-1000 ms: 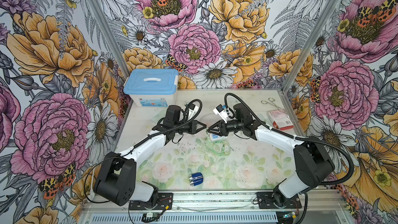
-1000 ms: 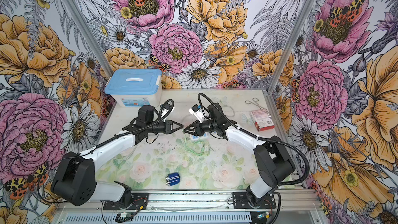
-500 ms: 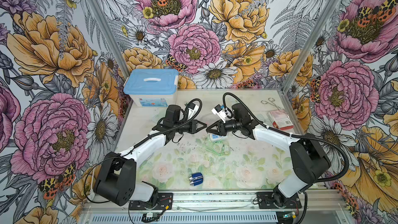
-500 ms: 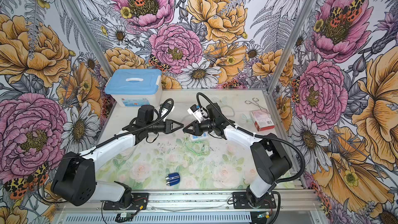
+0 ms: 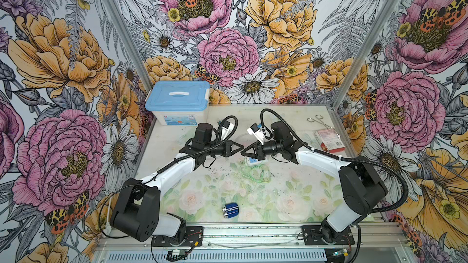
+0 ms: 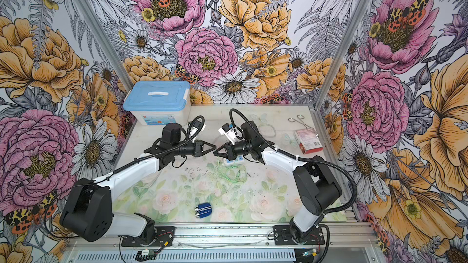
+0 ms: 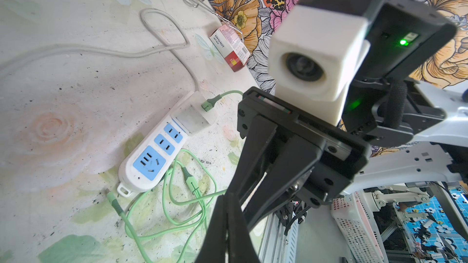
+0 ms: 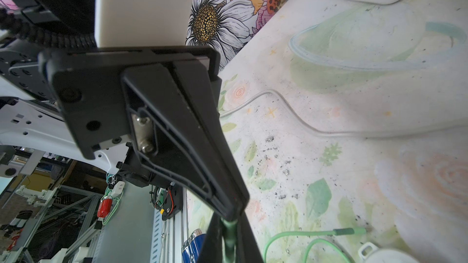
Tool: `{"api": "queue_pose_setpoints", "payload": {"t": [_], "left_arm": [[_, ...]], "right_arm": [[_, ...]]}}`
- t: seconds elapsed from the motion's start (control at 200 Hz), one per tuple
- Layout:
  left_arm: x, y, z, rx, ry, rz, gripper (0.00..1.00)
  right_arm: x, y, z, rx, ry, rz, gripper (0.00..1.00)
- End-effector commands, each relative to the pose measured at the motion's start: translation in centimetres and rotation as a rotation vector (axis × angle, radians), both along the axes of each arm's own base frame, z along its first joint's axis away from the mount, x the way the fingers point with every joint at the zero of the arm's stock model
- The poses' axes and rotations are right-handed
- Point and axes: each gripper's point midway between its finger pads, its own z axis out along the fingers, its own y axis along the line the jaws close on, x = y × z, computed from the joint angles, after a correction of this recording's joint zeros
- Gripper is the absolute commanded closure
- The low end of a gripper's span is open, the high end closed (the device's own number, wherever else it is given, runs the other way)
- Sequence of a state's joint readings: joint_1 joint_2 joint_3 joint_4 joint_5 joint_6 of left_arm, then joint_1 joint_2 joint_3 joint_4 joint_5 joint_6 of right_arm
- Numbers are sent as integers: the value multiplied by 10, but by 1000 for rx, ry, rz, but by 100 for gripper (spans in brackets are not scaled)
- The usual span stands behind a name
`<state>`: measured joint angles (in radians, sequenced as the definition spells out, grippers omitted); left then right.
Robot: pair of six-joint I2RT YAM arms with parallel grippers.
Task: Charge the electric shaver
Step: Pick up the charging cable from the center of the board, then pick up the electric shaver from the center of the board.
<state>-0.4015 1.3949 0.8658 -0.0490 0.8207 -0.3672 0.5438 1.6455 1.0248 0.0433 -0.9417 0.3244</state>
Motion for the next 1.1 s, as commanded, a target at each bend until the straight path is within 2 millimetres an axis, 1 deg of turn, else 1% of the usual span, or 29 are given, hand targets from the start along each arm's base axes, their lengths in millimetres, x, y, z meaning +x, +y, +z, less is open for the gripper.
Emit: {"api": "queue_pose_setpoints", "payload": {"t": [0.0, 0.03, 0.195, 0.27, 0.32, 0.355, 0.43, 0.535, 0.61, 0.701, 0.761, 0.881, 0.911, 0.976, 1.001, 1.056, 1.096], "left_arm": [[0, -1, 11, -28, -29, -10, 100], [0, 1, 10, -26, -29, -6, 100], [5, 9, 4, -10, -19, 27, 100], [10, 17, -1, 16, -13, 73, 77], [14, 25, -2, 23, -11, 105, 57], [17, 30, -2, 30, -14, 130, 48], [19, 39, 2, 34, -26, 158, 43], [20, 53, 3, 99, -37, 190, 39], [13, 61, 2, 198, -60, 177, 36], [-2, 72, -8, 375, -89, 139, 33], [-17, 78, -22, 516, -101, 99, 30], [-49, 82, -53, 766, -127, -24, 26], [-56, 80, -59, 809, -141, -54, 25], [-68, 71, -63, 864, -206, -122, 23], [-70, 68, -64, 887, -227, -138, 23], [-70, 69, -67, 941, -252, -137, 21], [-77, 65, -69, 956, -272, -190, 21]], "right_arm": [[5, 4, 11, 19, -43, 0, 98], [5, 4, 12, 19, -45, -2, 100], [4, 1, 14, 18, -48, -9, 100], [4, 0, 14, 14, -47, -15, 100], [4, -1, 14, 12, -46, -17, 100], [3, -2, 13, 10, -45, -18, 100], [3, -3, 10, -1, -39, -23, 100], [2, -7, -2, -44, -23, -37, 100], [2, -13, -14, -78, -4, -59, 100], [2, -24, -33, -134, 24, -93, 100], [1, -30, -44, -160, 43, -109, 100], [-2, -35, -54, -182, 56, -121, 100], [-2, -36, -57, -187, 62, -124, 100], [-3, -39, -60, -194, 67, -125, 100], [-3, -40, -62, -199, 67, -127, 100], [-4, -43, -65, -208, 73, -127, 100], [-4, -45, -67, -213, 73, -132, 100]]}}
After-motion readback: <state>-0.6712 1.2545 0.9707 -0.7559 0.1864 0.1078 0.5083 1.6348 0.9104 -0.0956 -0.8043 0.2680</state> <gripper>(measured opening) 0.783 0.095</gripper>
